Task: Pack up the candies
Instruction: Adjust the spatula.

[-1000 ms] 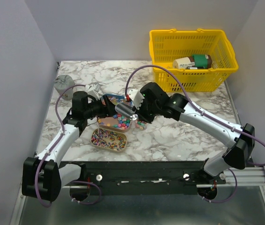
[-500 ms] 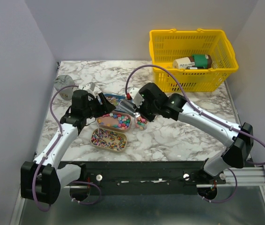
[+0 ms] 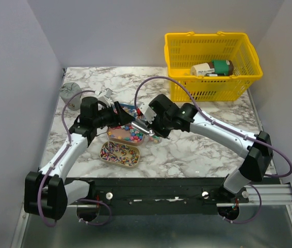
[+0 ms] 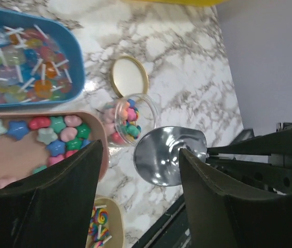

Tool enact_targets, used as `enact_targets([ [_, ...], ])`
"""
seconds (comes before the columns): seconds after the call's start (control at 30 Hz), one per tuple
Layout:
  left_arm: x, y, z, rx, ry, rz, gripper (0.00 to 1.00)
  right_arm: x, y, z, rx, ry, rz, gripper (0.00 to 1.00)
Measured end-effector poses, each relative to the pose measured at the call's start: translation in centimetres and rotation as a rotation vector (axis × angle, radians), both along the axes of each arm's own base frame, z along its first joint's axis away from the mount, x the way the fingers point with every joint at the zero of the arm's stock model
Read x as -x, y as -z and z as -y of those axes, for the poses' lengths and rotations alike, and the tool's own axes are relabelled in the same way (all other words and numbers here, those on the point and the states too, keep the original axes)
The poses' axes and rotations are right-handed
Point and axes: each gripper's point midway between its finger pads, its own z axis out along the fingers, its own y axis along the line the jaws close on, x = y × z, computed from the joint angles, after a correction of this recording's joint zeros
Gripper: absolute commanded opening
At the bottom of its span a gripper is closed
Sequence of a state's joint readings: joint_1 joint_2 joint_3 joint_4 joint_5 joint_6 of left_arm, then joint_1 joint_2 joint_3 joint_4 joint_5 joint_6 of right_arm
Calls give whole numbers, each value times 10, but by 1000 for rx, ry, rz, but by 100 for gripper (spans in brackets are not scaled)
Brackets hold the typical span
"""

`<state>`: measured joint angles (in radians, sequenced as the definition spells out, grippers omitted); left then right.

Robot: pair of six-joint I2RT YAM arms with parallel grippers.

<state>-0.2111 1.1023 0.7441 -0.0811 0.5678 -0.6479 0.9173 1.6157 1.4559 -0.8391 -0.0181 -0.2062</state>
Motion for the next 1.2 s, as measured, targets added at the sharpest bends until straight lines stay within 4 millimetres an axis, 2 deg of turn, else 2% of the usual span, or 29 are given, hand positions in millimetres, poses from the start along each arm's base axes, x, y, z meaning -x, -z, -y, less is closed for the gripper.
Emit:
enact_targets([
  [0.17, 12, 21, 22, 62, 163, -103, 63, 9, -4, -6, -37, -56, -26, 1],
  [0.33, 23, 13, 31, 108, 249, -97, 53, 14, -15, -8, -73, -88, -23, 1],
  [0.37, 25, 11, 33, 119, 267, -92, 49, 15, -17, -9, -80, -93, -22, 1],
  [0.4, 26, 7, 35, 131, 285, -85, 40, 16, -19, -9, -85, -98, -20, 1],
  [0.5, 33, 0, 41, 166, 341, -75, 24, 19, -22, -10, -99, -119, -23, 1],
  [0.57, 37, -2, 45, 188, 368, -91, 20, 21, -25, -11, -110, -131, -25, 1],
  [0.67, 42, -8, 48, 218, 399, -113, 2, 24, -33, -10, -130, -142, -16, 1],
  [0.77, 44, -21, 50, 245, 422, -115, 0, 25, -43, -8, -151, -145, 5, 1],
  [0.83, 44, -30, 51, 256, 428, -108, 0, 26, -50, -7, -166, -145, 19, 9],
  [0.87, 44, -34, 52, 263, 428, -110, 0, 26, -53, -6, -174, -142, 29, 18],
  [0.9, 44, -36, 52, 268, 428, -114, 0, 26, -57, -5, -184, -137, 36, 34],
  [0.97, 44, -41, 53, 284, 422, -135, 0, 27, -61, -4, -199, -125, 40, 46],
  [1.03, 44, -45, 54, 303, 415, -155, 0, 29, -62, -2, -206, -114, 38, 76],
  [1.1, 43, -50, 55, 331, 408, -176, 0, 31, -58, 1, -209, -100, 30, 90],
  [1.2, 42, -60, 57, 367, 405, -185, 0, 35, -46, 9, -185, -79, 18, 93],
])
